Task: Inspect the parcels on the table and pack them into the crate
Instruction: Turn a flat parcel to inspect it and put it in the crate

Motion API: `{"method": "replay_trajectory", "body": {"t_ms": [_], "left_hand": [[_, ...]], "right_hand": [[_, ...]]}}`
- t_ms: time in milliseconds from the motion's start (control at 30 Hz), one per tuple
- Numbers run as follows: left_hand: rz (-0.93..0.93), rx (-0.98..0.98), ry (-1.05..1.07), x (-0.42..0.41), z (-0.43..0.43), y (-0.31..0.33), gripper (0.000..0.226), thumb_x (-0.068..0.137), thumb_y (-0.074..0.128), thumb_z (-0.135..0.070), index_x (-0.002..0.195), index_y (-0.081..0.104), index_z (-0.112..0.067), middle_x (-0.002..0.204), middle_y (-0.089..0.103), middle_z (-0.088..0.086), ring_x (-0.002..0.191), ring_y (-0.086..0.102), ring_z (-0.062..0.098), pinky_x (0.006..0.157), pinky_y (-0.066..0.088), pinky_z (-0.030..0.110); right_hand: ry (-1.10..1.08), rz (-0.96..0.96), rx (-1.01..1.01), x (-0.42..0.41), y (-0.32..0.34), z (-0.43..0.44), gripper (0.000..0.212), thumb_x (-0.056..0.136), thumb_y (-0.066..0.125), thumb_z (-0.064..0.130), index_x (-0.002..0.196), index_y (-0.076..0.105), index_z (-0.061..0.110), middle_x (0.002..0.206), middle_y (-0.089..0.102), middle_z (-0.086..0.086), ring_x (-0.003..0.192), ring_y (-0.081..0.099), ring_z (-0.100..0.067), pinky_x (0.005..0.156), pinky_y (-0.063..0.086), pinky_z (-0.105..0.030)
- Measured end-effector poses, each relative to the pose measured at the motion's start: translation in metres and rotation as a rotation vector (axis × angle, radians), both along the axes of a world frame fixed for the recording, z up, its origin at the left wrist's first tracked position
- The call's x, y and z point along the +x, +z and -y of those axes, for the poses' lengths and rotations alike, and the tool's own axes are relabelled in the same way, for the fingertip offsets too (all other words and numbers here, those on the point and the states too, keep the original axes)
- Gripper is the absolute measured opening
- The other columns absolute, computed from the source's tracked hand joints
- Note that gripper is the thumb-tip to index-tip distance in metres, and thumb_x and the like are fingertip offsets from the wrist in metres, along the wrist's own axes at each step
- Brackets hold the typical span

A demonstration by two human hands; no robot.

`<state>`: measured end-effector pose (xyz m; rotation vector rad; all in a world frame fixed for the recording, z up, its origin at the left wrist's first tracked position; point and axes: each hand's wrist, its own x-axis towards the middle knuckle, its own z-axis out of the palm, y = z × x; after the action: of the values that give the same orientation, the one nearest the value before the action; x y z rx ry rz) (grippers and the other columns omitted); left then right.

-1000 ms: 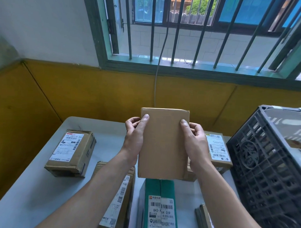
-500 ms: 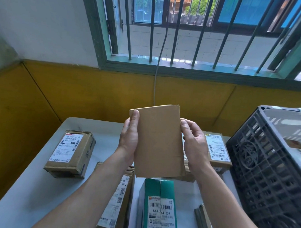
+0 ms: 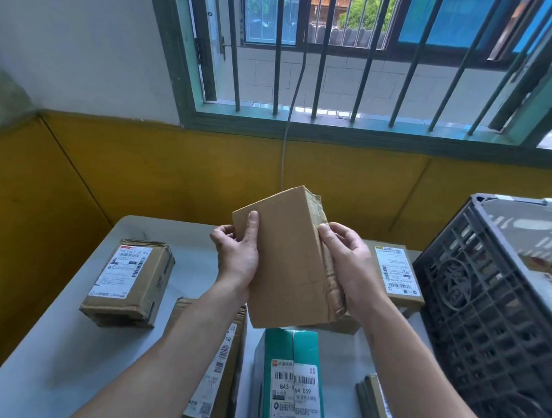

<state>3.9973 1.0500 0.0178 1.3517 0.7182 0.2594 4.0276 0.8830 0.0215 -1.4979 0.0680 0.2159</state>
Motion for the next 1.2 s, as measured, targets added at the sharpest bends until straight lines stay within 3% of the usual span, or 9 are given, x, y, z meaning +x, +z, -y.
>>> {"method": "replay_trajectory", "body": {"t_ms": [167,300,433,533,700,800,1000,1067,1200], "left_hand": [[0.01,0.093,-0.147,-0.002,0.002,-0.002,0.057,0.099,0.05,-0.056,0.149,0.036,-0.031,0.145,0.051,-0.002,0.118,0.05,0.016,0.092,0.043,0.036],[-0.016,0.067,-0.275,-0.003,0.005,0.003,0.071,0.097,0.045,-0.064,0.159,0.02,-0.038,0.152,0.044,-0.007,0.12,0.046,0.013,0.094,0.04,0.037],[-0.018,0.075,-0.375,-0.008,0.008,0.006,0.106,0.075,0.051,-0.087,0.16,0.011,-0.039,0.155,0.04,-0.005,0.135,0.047,0.021,0.112,0.041,0.05],[-0.013,0.107,-0.419,-0.009,0.009,0.006,0.12,0.063,0.054,-0.088,0.161,0.004,-0.04,0.164,0.027,-0.005,0.142,0.041,0.022,0.116,0.038,0.054],[-0.007,0.123,-0.41,-0.011,0.01,0.006,0.115,0.064,0.052,-0.086,0.16,0.006,-0.043,0.166,0.024,-0.005,0.143,0.04,0.022,0.116,0.038,0.056],[0.014,0.106,-0.379,-0.01,0.01,0.008,0.11,0.065,0.047,-0.089,0.159,0.01,-0.046,0.165,0.027,-0.005,0.142,0.041,0.024,0.115,0.038,0.059],[0.039,0.034,-0.323,-0.008,0.006,0.011,0.12,0.053,0.041,-0.097,0.158,0.019,-0.042,0.159,0.037,-0.001,0.139,0.047,0.027,0.114,0.039,0.06],[0.05,0.017,-0.31,-0.009,0.005,0.011,0.119,0.053,0.043,-0.096,0.157,0.02,-0.042,0.156,0.04,-0.001,0.137,0.048,0.026,0.114,0.039,0.06],[0.112,-0.022,-0.288,-0.009,0.006,0.007,0.096,0.074,0.06,-0.082,0.152,0.021,-0.043,0.142,0.053,-0.003,0.124,0.059,0.02,0.108,0.048,0.053]], "right_hand": [[0.014,0.017,0.077,0.002,-0.006,0.001,0.036,0.09,0.076,0.036,0.123,0.064,0.027,0.103,0.078,0.007,0.092,0.076,-0.012,0.068,0.061,-0.028],[0.041,0.027,0.117,0.003,-0.007,0.001,0.034,0.086,0.078,0.036,0.117,0.066,0.029,0.104,0.078,0.005,0.094,0.076,-0.016,0.07,0.062,-0.03],[0.054,0.039,0.112,0.004,-0.006,0.001,0.032,0.087,0.078,0.035,0.116,0.066,0.03,0.103,0.078,0.004,0.095,0.076,-0.018,0.073,0.062,-0.033],[0.049,0.04,0.116,0.004,-0.007,0.002,0.028,0.089,0.077,0.032,0.115,0.066,0.031,0.101,0.078,0.004,0.095,0.076,-0.018,0.074,0.063,-0.035],[0.057,0.036,0.098,0.0,-0.005,0.0,0.033,0.092,0.074,0.033,0.123,0.064,0.03,0.103,0.078,0.006,0.096,0.076,-0.017,0.078,0.064,-0.037],[0.114,0.053,0.096,0.001,-0.003,0.001,0.032,0.094,0.069,0.022,0.123,0.064,0.033,0.107,0.077,0.007,0.101,0.074,-0.019,0.083,0.063,-0.04],[0.249,0.105,0.095,-0.001,-0.003,0.003,0.064,0.076,0.067,0.02,0.138,0.053,0.031,0.122,0.071,0.011,0.115,0.067,-0.011,0.09,0.059,-0.032],[0.244,0.115,0.099,-0.002,-0.003,0.003,0.063,0.08,0.067,0.017,0.14,0.054,0.026,0.126,0.069,0.008,0.118,0.066,-0.011,0.091,0.058,-0.029],[0.22,0.116,0.138,-0.001,-0.002,0.003,0.049,0.096,0.063,0.005,0.14,0.056,0.024,0.127,0.069,0.006,0.119,0.065,-0.014,0.088,0.058,-0.027]]}}
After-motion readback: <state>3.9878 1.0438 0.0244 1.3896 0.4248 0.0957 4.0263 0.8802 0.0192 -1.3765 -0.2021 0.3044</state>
